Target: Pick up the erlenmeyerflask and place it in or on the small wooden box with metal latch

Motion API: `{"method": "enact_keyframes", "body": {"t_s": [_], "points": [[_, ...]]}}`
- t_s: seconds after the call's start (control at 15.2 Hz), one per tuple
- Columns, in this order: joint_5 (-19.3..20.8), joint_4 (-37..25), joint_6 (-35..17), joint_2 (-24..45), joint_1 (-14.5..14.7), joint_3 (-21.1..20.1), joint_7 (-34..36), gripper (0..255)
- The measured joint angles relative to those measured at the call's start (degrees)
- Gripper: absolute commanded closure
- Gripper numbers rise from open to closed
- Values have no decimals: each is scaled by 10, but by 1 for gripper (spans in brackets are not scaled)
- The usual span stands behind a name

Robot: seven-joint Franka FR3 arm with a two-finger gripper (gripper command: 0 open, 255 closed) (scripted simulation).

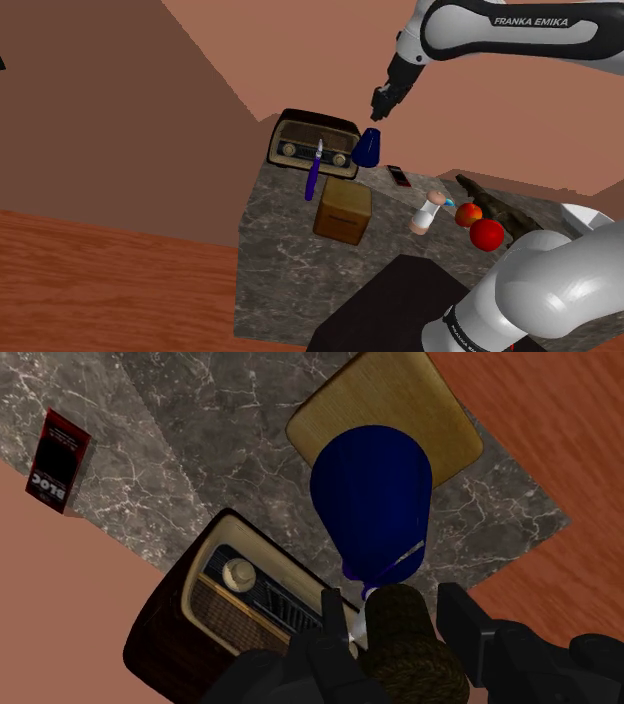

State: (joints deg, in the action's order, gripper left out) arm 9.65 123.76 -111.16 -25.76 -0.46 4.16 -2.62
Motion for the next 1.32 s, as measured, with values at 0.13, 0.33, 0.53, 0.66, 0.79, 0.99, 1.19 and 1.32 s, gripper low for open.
{"method": "enact_keyframes", "body": {"t_s": [0.13,0.33,0.53,0.66,0.79,0.99,1.19,1.32], "points": [[1,13,-11,-2,0,-1,3,255],[3,35,-33,-1,0,0,7,255],[5,60,-56,-3,-1,1,9,255],[6,74,-69,-3,-2,1,11,255],[7,89,-88,0,-2,1,15,255],[10,108,-110,3,-3,2,18,255],[12,130,-135,7,-4,3,21,255],[14,143,-151,10,-5,4,23,255]]}}
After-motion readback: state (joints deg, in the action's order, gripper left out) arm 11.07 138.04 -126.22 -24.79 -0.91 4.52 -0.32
